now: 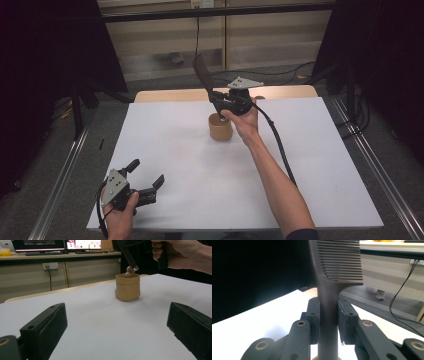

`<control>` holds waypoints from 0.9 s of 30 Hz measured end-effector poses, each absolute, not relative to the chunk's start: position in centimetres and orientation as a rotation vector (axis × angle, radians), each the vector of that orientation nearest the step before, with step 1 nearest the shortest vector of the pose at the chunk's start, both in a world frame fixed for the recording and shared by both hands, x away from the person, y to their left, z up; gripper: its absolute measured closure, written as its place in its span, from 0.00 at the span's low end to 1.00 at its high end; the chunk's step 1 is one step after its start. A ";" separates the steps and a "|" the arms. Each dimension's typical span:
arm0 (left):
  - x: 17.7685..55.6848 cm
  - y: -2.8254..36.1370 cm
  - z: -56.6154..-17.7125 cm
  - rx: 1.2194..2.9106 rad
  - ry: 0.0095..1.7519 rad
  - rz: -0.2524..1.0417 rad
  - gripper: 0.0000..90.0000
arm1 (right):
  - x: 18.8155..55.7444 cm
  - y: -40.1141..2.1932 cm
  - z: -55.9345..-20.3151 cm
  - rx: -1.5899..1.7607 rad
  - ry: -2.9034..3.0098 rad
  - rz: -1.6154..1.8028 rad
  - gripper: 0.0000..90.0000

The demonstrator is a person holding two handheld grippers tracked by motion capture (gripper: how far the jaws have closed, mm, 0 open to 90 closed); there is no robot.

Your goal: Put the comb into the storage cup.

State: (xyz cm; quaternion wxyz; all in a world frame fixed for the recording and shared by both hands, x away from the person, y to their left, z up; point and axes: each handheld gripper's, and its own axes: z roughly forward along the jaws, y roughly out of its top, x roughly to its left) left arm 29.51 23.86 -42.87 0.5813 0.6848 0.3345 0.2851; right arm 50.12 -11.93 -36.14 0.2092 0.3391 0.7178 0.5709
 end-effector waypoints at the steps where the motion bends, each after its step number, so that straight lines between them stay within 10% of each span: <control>1: 29.5 23.9 -42.9 1.600 0.782 0.664 0.03 | 50.2 -11.8 -36.3 0.946 2.001 1.587 0.81; 27: 29.4 23.7 -42.9 1.602 0.779 0.659 0.03 | 50.8 -11.0 -38.4 0.945 2.055 1.525 0.81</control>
